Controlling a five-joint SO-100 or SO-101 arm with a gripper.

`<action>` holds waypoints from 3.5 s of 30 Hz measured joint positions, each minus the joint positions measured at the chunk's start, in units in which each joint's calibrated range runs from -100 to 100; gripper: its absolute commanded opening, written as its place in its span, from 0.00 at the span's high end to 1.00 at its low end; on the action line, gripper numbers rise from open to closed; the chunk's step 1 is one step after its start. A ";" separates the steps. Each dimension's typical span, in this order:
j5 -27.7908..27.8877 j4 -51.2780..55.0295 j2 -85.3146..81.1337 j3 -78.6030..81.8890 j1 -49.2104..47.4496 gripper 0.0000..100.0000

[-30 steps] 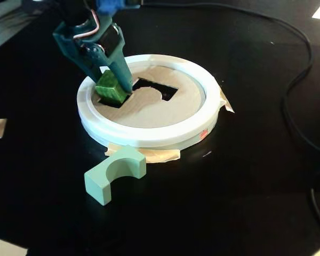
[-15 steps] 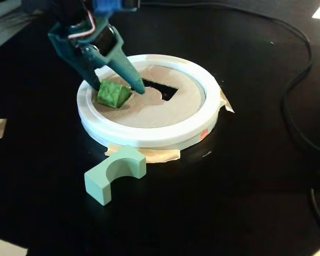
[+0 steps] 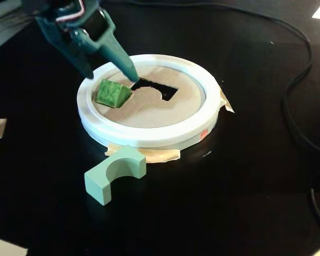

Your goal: Pick up the square block and drop it in corresponding square shaped hole

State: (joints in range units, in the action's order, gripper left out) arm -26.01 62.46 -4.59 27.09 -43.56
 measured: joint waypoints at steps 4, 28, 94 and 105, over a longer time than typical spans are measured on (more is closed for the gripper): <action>1.12 -2.13 0.00 0.00 4.30 0.14; 1.61 -9.80 9.45 0.00 2.90 0.14; 23.64 -6.30 -87.74 72.13 61.64 0.14; 23.64 -6.30 -87.74 72.13 61.64 0.14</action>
State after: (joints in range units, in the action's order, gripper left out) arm -2.37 56.16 -92.33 99.22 18.08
